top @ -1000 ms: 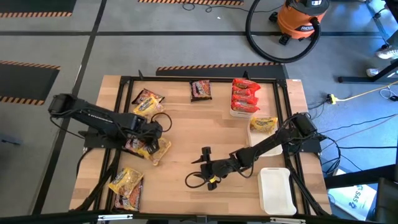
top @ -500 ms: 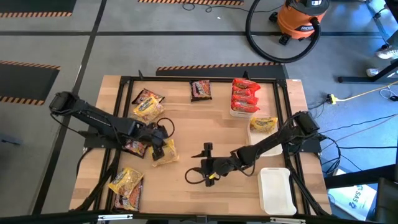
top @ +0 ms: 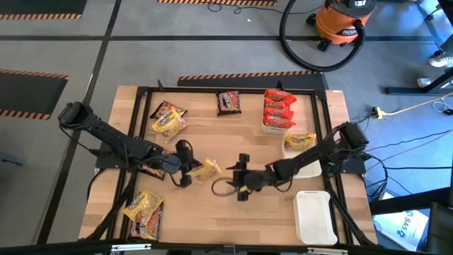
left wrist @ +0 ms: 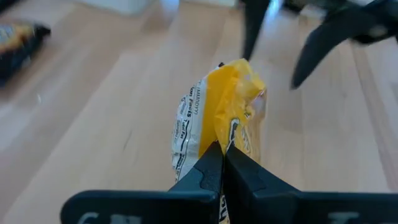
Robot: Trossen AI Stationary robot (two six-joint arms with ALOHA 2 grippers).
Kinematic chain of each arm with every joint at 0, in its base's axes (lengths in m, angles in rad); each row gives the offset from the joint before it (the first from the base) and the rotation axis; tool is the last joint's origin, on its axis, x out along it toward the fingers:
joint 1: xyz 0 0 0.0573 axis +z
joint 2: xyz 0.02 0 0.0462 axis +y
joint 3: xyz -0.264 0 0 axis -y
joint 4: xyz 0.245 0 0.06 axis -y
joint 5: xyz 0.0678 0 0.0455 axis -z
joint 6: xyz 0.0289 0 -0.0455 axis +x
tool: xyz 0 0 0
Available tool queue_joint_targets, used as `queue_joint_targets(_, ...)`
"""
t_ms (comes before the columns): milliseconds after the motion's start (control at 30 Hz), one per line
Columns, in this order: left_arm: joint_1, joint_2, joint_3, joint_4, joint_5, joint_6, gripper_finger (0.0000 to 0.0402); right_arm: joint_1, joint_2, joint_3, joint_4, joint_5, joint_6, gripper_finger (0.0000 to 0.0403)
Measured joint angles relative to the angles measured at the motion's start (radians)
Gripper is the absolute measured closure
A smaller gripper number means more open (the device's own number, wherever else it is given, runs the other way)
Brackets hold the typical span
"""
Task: Sort Maruchan noodles
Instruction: Put the yellow noodle pack into the middle white bin
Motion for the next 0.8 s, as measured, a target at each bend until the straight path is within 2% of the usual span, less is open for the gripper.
queue_joint_targets(167, -0.018, 0.009, 0.000, 0.090, -0.053, 0.054, 0.0401, -0.075, 0.000, -0.180, 0.360, -0.166, 0.125, 0.0178)
queue_joint_targets(233, -0.018, 0.021, 0.000, 0.124, -0.060, 0.077, 0.0401, -0.088, 0.009, -0.233, 0.496, -0.191, 0.175, 0.0178)
queue_joint_targets(333, -0.018, 0.041, 0.001, 0.179, -0.064, 0.101, 0.0401, -0.090, 0.025, -0.268, 0.611, -0.189, 0.216, 0.0178)
queue_joint_targets(433, -0.016, 0.072, 0.001, 0.211, -0.064, 0.109, 0.0401, -0.088, 0.048, -0.267, 0.647, -0.192, 0.223, 0.0178)
queue_joint_targets(567, -0.016, 0.101, 0.001, 0.240, -0.069, 0.111, 0.0401, -0.088, 0.084, -0.233, 0.662, -0.249, 0.226, 0.0166)
queue_joint_targets(800, -0.016, 0.113, 0.001, 0.236, -0.096, 0.110, 0.0401, -0.088, 0.112, -0.187, 0.597, -0.282, 0.247, 0.0090)
